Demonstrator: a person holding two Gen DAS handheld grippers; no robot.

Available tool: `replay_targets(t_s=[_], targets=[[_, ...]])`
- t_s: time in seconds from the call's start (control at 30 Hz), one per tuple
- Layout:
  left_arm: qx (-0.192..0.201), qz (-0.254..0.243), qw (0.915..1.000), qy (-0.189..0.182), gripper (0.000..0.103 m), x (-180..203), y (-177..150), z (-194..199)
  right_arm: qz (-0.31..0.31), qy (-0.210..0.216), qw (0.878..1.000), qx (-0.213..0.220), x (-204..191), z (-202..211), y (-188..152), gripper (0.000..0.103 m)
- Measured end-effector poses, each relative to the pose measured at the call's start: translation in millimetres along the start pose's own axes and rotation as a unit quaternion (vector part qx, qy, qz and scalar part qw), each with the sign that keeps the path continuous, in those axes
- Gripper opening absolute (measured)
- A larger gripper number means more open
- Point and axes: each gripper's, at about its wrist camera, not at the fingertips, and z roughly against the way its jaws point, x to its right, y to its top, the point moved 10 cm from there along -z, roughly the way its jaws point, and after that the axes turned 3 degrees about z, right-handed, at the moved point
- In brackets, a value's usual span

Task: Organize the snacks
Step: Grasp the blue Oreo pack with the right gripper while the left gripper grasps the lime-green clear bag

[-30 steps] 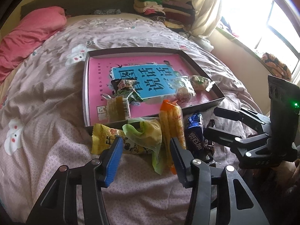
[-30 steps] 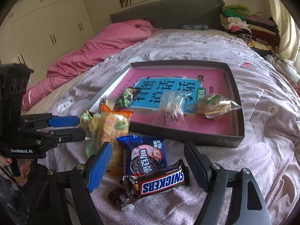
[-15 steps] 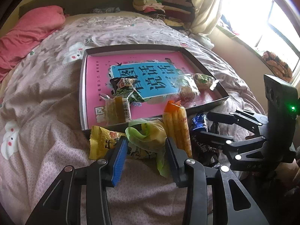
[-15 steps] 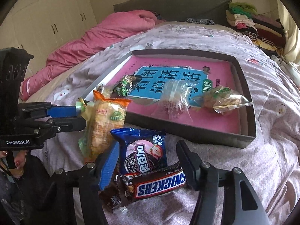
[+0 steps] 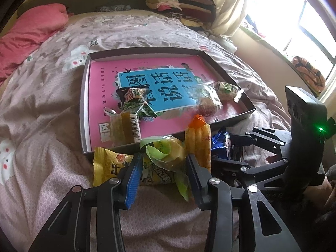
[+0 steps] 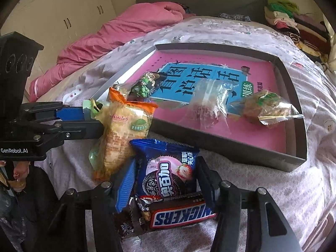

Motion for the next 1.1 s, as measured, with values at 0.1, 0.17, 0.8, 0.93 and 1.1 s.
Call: replay_targets(t_s=[0.1, 0.17, 0.8, 0.93, 1.1], targets=[[-0.002, -0.002, 1.0, -0.003, 0.045, 2.0, 0.8, -1.4, -0.002, 0.004, 1.0, -0.006, 1.1, -0.3, -1.2, 0.057], [-0.004, 0.001, 0.9999, -0.01, 0.045, 2.8, 1.9, -2.8, 0.001, 0.004, 1.0, -0.01, 1.2, 0.2, -1.7, 0.057], [-0.038, 0.054, 0.9969, -0.044, 0.042, -0.8, -5.8, -24.6, -0.004, 0.004, 1.0, -0.003, 3.3, 12.1, -2.5, 0.051], [-0.035, 0.051, 0.9973, -0.039, 0.041, 5.1, -6.7, -29.9, -0.021, -0.003, 1.0, 0.014, 11.2, 19.5, 2.1, 0.051], [-0.029, 0.066, 0.9963, -0.046, 0.036, 2.0, -5.4, -29.2, -0.032, -0.007, 0.999, 0.034, 16.5, 26.0, 8.3, 0.051]])
